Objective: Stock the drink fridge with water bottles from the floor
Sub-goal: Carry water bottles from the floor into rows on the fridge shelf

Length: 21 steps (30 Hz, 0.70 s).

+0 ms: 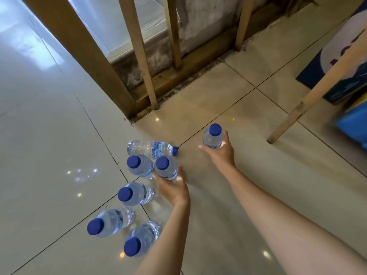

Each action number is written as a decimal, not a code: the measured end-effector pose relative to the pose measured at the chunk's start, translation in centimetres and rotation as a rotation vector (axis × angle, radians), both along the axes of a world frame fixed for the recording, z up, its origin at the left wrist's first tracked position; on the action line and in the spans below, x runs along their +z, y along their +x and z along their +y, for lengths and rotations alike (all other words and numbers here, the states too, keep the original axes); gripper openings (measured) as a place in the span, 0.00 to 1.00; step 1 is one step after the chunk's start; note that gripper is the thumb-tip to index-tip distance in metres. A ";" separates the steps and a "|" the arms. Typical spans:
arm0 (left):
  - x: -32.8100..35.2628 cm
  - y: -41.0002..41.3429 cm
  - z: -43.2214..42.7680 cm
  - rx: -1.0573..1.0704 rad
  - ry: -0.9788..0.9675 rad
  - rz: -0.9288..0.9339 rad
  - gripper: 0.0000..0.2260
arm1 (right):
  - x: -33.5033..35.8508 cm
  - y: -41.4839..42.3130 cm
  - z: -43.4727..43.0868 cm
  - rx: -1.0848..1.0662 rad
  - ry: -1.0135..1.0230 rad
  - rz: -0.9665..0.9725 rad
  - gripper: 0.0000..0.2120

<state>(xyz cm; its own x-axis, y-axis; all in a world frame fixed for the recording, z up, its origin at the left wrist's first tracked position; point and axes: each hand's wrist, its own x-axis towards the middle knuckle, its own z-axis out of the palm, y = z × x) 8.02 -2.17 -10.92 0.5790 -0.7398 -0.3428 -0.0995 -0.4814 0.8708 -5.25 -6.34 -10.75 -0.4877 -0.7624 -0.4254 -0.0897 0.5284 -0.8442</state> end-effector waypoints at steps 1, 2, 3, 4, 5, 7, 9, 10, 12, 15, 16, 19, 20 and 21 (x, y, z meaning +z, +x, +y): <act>0.0 0.3 -0.1 -0.027 0.013 -0.012 0.28 | 0.1 -0.2 0.3 0.004 0.008 -0.012 0.38; 0.1 0.5 0.0 -0.071 0.028 -0.031 0.24 | 0.3 -0.4 0.9 0.007 0.015 -0.034 0.39; 0.5 0.8 0.1 -0.127 0.042 -0.051 0.21 | 0.9 -0.6 1.6 0.018 0.030 -0.054 0.38; 1.0 1.0 0.3 -0.187 0.050 -0.064 0.19 | 1.8 -0.8 2.6 0.030 0.041 -0.069 0.36; 2.0 1.1 0.6 -0.244 0.060 -0.071 0.20 | 3.1 -1.1 3.7 0.047 0.052 -0.067 0.33; 5.0 0.9 1.4 -0.350 0.078 -0.085 0.22 | 6.4 -1.7 5.9 0.077 0.057 -0.061 0.27; 9.7 0.2 2.1 -0.445 0.079 -0.094 0.20 | 10.4 -2.0 7.8 0.087 0.066 -0.066 0.25; 12.4 -0.3 2.3 -0.495 0.070 -0.094 0.19 | 12.5 -2.2 8.5 0.078 0.072 -0.068 0.25; 18.2 -1.2 2.5 -0.603 0.054 -0.083 0.16 | 17.5 -2.5 9.7 0.049 0.069 -0.077 0.25; 26.8 -2.6 2.2 -0.722 0.028 -0.037 0.16 | 26.0 -3.7 10.7 0.016 0.035 -0.073 0.26; 29.9 -3.1 1.9 -0.748 0.013 -0.018 0.17 | 29.1 -4.2 10.8 0.011 0.022 -0.069 0.26; 39.3 -4.4 0.7 -0.866 -0.029 0.009 0.19 | 38.9 -6.3 11.1 -0.001 -0.012 -0.063 0.27; 42.4 -4.9 0.2 -0.916 -0.046 0.019 0.19 | 42.4 -7.2 11.2 -0.010 -0.031 -0.056 0.26; 45.4 -5.4 -0.3 -0.966 -0.067 0.027 0.19 | 46.0 -8.0 11.3 -0.013 -0.051 -0.045 0.25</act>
